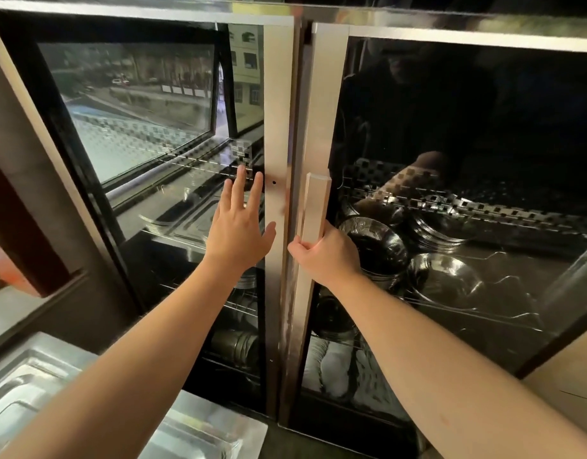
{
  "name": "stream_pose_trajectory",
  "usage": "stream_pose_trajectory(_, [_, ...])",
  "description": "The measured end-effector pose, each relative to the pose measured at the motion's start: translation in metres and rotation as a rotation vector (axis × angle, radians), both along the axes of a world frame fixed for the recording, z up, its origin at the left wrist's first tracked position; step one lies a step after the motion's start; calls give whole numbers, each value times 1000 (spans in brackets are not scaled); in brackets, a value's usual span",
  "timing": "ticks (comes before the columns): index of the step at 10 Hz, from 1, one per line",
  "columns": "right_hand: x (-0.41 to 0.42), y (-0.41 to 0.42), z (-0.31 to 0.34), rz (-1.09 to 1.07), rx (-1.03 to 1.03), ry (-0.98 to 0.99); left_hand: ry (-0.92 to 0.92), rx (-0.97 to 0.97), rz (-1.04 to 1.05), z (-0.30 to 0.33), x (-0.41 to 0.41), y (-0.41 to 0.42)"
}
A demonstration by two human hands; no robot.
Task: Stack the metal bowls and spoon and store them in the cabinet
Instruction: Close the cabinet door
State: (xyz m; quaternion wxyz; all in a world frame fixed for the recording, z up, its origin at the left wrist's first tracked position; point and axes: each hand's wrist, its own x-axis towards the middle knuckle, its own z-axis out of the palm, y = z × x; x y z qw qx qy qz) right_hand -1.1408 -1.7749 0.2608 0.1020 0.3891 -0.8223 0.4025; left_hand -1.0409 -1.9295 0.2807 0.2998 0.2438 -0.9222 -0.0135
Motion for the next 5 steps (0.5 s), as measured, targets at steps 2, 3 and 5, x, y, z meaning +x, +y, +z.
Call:
stream_pose_trajectory(2, [9, 7, 7, 20, 90, -64, -13, 42, -10, 8, 4, 1])
stream_pose_trajectory(3, [12, 11, 11, 34, 151, -155, -27, 90, -17, 13, 8, 8])
stream_pose_trajectory(5, [8, 34, 39, 186, 259, -321, 76, 183, -106, 40, 26, 33])
